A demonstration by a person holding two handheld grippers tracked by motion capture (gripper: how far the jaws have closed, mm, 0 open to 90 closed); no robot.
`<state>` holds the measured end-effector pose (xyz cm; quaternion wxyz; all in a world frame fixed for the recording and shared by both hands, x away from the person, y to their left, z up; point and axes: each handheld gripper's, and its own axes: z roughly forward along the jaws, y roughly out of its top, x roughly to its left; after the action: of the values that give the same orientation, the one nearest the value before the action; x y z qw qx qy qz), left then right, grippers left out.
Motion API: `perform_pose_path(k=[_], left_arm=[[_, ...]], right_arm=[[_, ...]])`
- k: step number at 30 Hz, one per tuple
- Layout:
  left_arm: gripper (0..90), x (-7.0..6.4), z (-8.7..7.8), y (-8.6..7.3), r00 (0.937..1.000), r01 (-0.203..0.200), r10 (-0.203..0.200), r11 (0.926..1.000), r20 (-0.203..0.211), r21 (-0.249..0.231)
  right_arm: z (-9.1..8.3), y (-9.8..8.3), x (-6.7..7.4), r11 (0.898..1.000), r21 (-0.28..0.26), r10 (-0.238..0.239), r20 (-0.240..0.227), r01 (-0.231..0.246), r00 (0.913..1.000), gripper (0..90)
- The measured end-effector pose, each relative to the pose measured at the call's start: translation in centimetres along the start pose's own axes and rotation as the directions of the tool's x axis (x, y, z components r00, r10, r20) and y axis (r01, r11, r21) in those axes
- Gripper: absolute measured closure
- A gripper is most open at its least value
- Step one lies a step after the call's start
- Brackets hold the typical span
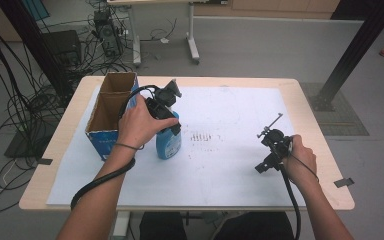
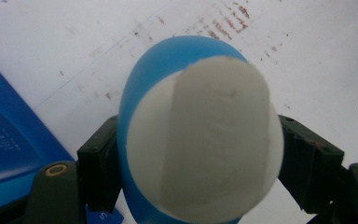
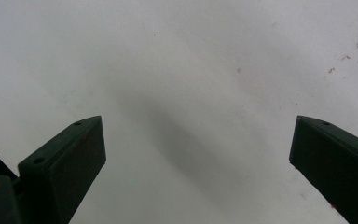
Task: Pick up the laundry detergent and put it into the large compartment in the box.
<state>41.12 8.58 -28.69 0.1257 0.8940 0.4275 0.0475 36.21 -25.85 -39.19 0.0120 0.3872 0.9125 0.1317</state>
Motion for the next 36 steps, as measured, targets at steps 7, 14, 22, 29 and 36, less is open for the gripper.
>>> perform_pose_path(k=[7,14,22,29,36], left_arm=[[29.6,0.09,-0.1,-0.08,1.0,0.006,-0.006,1.0,-0.003,-0.005],[32.0,0.09,-0.16,-0.08,0.9999,0.007,-0.007,1.0,-0.011,-0.002],[36.4,0.16,-0.25,-0.1,0.9998,0.007,-0.007,1.0,-0.018,-0.004],[36.9,0.18,-0.24,-0.11,0.9997,0.009,-0.009,0.9999,-0.022,-0.006],[37.0,0.13,-0.22,-0.11,0.9995,0.011,-0.011,0.9999,-0.03,-0.007]], right_arm=[[0.01,-0.01,0.01,1.0,0.0,0.0,-0.001,0.0,1.0,3.3],[0.06,-0.05,0.03,1.0,0.001,-0.001,-0.004,0.001,1.0,3.3],[0.06,-0.01,0.07,1.0,0.002,-0.002,-0.002,0.002,1.0,3.3],[0.07,0.01,0.1,1.0,0.002,0.002,-0.002,-0.002,1.0,3.3],[0.01,-0.04,0.06,1.0,0.0,0.005,0.0,-0.005,1.0,3.3]])
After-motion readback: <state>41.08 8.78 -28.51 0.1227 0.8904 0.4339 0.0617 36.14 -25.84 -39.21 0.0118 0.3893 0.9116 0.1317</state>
